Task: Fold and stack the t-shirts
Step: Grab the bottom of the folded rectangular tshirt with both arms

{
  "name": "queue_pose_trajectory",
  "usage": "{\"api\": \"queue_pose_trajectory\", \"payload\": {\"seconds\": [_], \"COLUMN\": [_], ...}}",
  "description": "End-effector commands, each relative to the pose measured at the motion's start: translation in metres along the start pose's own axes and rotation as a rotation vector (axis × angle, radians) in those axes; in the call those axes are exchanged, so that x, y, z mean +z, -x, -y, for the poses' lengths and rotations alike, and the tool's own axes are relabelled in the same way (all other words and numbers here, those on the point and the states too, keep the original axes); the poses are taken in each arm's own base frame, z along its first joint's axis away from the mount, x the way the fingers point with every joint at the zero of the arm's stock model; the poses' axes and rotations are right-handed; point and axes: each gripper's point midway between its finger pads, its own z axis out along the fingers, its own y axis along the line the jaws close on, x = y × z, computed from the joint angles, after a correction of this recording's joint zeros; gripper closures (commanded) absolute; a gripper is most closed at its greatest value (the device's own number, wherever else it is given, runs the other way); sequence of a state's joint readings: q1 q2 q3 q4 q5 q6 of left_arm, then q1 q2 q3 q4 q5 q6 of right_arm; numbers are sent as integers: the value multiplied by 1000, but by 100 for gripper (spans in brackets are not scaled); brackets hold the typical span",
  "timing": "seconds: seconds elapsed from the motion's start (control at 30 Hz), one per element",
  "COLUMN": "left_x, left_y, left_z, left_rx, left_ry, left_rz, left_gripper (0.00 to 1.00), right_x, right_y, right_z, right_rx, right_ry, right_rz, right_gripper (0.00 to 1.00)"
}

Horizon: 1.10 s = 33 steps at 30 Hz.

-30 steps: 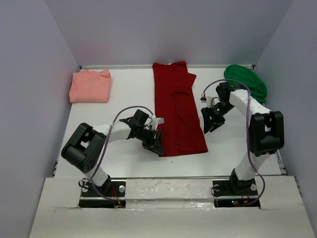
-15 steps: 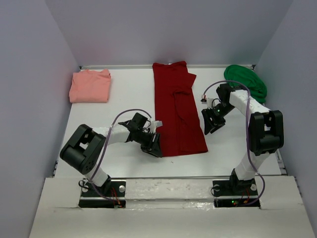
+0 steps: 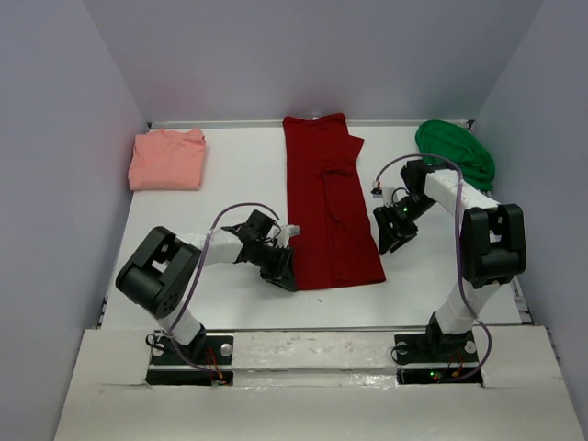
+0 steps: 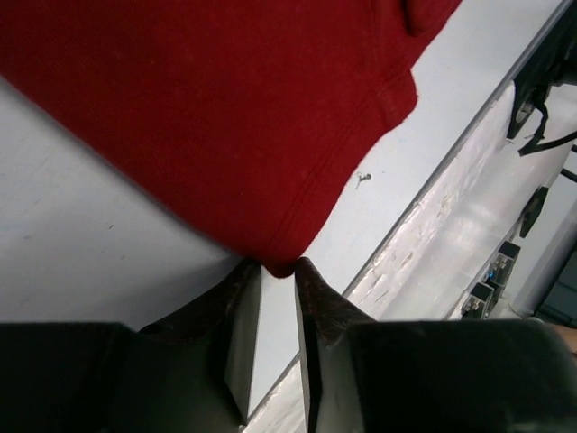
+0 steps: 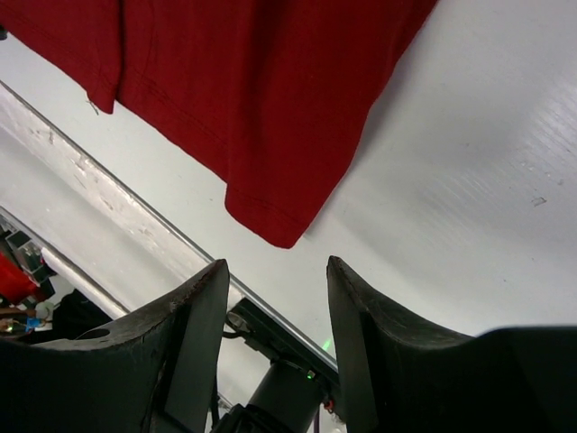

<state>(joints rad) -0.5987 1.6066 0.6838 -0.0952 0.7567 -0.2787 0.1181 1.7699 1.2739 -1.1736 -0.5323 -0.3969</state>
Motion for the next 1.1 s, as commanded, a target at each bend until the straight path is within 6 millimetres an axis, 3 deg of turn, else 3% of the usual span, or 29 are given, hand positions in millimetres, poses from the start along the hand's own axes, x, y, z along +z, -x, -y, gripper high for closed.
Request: {"api": "queue_pose_trajectory", "payload": {"seconds": [0.0,0.17,0.3,0.37,0.77,1.07], "left_x": [4,9,10,10,3,0], "left_y": [3,2,2,2,8,11], "left_z": [-4,-7,-5,-3,5,8], "left_rx": [-4,-7,6,9,45,61], "left_ry": [12,14,17,20,26,21], "left_rz": [-12,-41,-48,-49,-13,1], "left_gripper": [69,70,93,100,100,100], "right_x": [2,2,3,4,27,40], "right_y": [-5,-9,-14,-16,-44,-53], "right_z": [-4,-5,-9,-13,-7,-3], "right_rx": [-5,-9,-9,-12,66,90], "right_ry": [41,45,70,99,152,172], "right_rz": [-9,-19,-37,-46,-188,-229], "right_gripper": [47,47,47,47,48,48]}}
